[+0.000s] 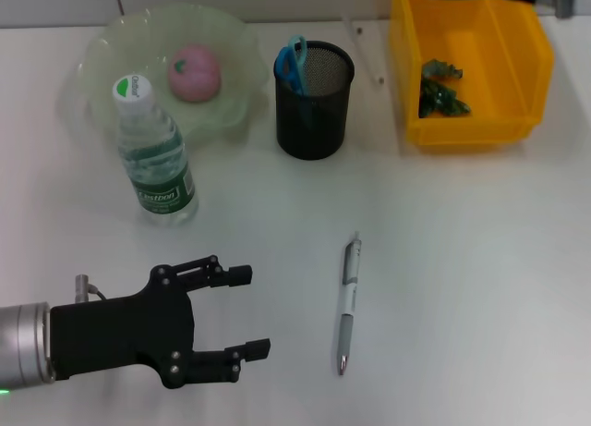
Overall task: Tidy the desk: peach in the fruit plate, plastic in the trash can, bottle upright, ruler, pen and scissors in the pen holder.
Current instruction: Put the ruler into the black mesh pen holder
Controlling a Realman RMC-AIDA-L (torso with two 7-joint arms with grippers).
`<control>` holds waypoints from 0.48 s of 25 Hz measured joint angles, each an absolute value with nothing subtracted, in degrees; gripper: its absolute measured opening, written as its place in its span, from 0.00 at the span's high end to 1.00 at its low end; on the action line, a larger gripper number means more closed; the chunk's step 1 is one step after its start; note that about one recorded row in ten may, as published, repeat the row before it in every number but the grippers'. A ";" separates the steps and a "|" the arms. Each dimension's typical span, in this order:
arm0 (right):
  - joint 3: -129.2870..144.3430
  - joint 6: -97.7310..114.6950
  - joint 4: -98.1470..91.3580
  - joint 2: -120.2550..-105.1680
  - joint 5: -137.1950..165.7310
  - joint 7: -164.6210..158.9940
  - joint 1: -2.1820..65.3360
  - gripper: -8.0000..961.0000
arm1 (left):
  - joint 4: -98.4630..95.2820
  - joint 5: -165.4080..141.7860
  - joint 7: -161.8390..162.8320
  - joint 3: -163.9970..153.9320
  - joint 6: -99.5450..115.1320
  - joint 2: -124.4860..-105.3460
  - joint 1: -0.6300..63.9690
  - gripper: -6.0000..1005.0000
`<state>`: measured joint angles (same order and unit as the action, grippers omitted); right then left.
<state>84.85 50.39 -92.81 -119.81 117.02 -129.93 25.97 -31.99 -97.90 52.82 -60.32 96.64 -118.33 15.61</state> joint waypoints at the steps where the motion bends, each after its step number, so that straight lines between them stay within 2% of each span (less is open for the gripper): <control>1: 84.85 50.39 -92.81 -119.81 117.02 -129.93 25.97 0.60 | -31.99 -97.90 52.82 -60.31 96.64 -118.35 15.68 0.20; 5: 88.07 40.92 -78.59 -119.60 81.82 -92.27 22.47 0.60 | -31.99 -98.02 52.83 -60.29 96.61 -118.42 15.94 0.20; 6: 88.07 40.92 -78.59 -119.60 81.82 -92.27 22.47 0.60 | -31.99 -98.02 52.83 -60.29 96.61 -118.42 15.94 0.20; 12: 88.24 50.55 -54.53 -119.49 45.64 -57.63 26.18 0.60 | -31.99 -98.01 52.87 -60.35 96.58 -118.48 16.13 0.20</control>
